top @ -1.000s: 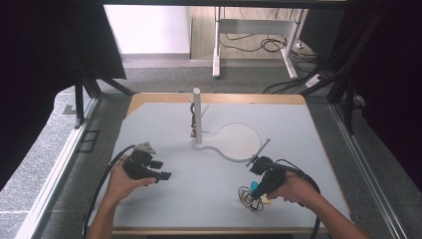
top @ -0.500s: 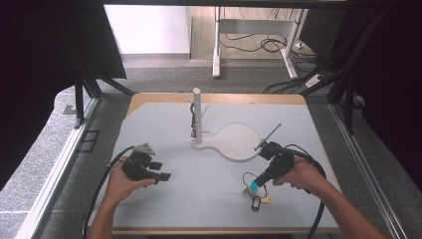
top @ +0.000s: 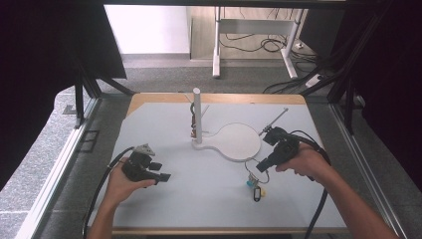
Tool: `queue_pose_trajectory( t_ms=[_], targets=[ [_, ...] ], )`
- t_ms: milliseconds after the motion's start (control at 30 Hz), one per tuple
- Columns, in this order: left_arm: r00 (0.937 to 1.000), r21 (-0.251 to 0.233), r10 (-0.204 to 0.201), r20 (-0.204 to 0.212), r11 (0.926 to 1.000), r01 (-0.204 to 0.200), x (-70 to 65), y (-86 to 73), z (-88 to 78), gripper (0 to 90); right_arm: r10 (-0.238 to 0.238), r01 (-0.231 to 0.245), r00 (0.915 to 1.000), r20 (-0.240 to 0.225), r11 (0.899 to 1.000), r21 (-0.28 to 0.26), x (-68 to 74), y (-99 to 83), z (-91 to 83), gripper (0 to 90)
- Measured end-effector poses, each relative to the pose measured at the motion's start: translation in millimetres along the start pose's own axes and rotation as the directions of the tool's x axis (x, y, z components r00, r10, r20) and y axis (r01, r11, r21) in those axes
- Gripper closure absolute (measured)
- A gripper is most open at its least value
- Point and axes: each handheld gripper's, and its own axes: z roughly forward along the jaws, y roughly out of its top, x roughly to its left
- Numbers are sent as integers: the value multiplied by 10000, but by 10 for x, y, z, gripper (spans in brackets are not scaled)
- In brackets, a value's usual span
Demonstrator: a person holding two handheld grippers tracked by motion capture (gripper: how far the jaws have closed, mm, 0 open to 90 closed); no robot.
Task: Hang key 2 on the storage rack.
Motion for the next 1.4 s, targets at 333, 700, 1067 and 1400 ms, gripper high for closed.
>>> queue_pose_trajectory(
  t_ms=[333, 700, 1067, 1400],
  targets=[
    [10000, -41, -36, -21, 10000, 36, -2, -9, -22, 409, -80, 83, 9999, 96, 9995, -306, -24, 157, -205, 878],
    [10000, -45, -34, -7, 10000, 34, 2, -15, -33, 410, -236, 237, 9997, 46, 9995, -196, -11, 377, -301, 878],
    [9999, -81, -103, -15, 9999, 102, 34, -37, -39, 410, -121, 128, 9996, 273, 9996, -238, -58, 536, -351, 878],
    [9999, -38, -89, 54, 10000, 89, 32, -34, -28, 409, -14, 21, 9996, 290, 9997, -237, -96, 652, -356, 878]
  ],
)
